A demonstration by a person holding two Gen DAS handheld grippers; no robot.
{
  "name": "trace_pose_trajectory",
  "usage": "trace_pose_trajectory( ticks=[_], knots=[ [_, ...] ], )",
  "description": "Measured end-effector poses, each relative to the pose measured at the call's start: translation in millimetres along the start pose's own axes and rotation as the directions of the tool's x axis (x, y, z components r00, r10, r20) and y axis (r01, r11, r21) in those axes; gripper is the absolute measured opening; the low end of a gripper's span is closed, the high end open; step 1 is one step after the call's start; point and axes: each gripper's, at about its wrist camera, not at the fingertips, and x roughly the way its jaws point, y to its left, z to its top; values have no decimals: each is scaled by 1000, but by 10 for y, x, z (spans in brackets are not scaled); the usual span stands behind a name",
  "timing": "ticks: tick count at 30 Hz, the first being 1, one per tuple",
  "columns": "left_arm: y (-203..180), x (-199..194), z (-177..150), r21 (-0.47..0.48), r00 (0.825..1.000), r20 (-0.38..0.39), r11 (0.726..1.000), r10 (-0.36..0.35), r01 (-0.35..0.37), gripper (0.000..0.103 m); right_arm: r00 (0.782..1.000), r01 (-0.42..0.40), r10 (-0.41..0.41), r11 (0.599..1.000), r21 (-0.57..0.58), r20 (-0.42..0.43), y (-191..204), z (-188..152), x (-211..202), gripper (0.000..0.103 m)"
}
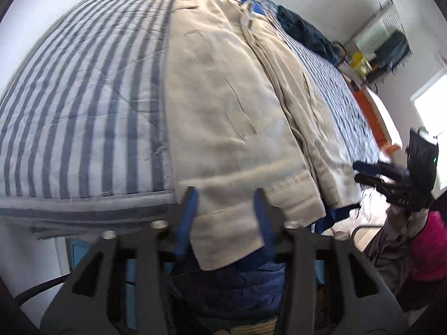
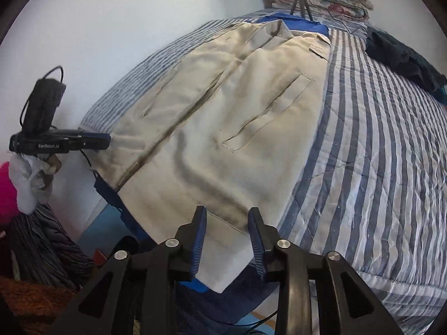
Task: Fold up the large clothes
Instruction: 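Grasp the beige jacket hem with both grippers, then lift the hem with both grippers and fold it toward the blue collar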
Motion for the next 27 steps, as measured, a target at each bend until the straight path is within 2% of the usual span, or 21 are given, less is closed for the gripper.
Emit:
trace_pose_trajectory(
  ticks=[1, 2, 5, 10, 17, 20, 22, 23, 24, 25, 26, 27],
  knots=[
    [73, -50, 4, -42, 1000, 6, 999, -25, 25, 59, 1000, -22, 22, 999, 41, 4, -73, -16, -29, 57],
    [137, -66, 10, -85, 998, 0, 995, -55, 55, 59, 999, -53, 53, 995, 86, -3, -154, -25, -37, 59],
    [304, -9, 21, -180, 992, -39, 977, -123, 114, 59, 986, -153, 163, 965, 214, -27, -387, -66, 14, 59],
    [457, 131, -5, -295, 975, -88, 940, -205, 171, 59, 968, -220, 246, 924, 313, -47, -534, -123, 138, 57],
    [407, 252, -57, -289, 966, -142, 942, -218, 170, 59, 938, -296, 337, 899, 322, -78, -437, -115, 283, 54],
    [314, 349, -60, -259, 965, -167, 953, -203, 156, 59, 932, -307, 351, 897, 320, -89, -411, -60, 349, 53],
    [246, 353, -74, -236, 966, -175, 961, -191, 147, 54, 929, -314, 360, 892, 326, -90, -410, -40, 375, 52],
    [227, 344, -80, -228, 967, -178, 964, -183, 140, 45, 927, -316, 364, 888, 334, -91, -425, -39, 379, 50],
    [204, 343, -77, -222, 969, -174, 966, -173, 132, 34, 923, -325, 375, 881, 344, -87, -440, -41, 381, 44],
    [191, 330, -73, -215, 972, -171, 969, -164, 125, 29, 919, -336, 386, 873, 354, -80, -455, -39, 372, 38],
    [180, 306, -74, -212, 973, -167, 970, -159, 123, 20, 916, -344, 394, 866, 362, -72, -463, -35, 364, 34],
    [170, 275, -74, -213, 974, -158, 969, -159, 124, 15, 916, -346, 395, 865, 363, -66, -464, -30, 350, 25]
  ],
)
